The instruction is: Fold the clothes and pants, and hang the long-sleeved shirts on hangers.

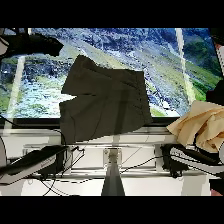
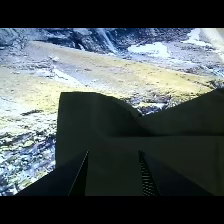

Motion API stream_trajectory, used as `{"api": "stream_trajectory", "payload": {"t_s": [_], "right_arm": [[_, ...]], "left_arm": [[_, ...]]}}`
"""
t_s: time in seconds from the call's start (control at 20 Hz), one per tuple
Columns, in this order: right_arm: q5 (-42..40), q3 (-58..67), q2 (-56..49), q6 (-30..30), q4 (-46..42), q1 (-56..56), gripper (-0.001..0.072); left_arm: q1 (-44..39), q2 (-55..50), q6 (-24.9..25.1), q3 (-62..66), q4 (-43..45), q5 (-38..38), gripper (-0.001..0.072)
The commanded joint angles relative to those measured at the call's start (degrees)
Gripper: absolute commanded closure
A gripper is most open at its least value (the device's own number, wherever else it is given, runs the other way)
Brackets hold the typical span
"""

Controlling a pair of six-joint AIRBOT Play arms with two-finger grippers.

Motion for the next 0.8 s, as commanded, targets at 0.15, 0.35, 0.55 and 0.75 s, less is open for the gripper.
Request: {"api": "stream_trajectory", "payload": {"t_s": [0.15,0.35,0.55,0.75], "right_arm": [[0.0,0.0,0.0,0.0,0.0,0.0,0.0687],[0.0,0.0,0.0,0.0,0.0,0.0,0.0687],[-0.5,0.0,0.0,0.1,0.1,0.0,0.0687],[-7.9,0.0,0.0,0.2,1.5,0.0,0.0687]], "left_arm": [[0.1,0.0,0.0,0.0,0.0,0.0,0.0357],[0.1,0.0,0.0,0.0,0.0,0.0,0.0357],[0.1,0.0,0.0,0.0,0.0,0.0,0.0357],[0.1,0.0,0.0,0.0,0.0,0.0,0.0357]]}}
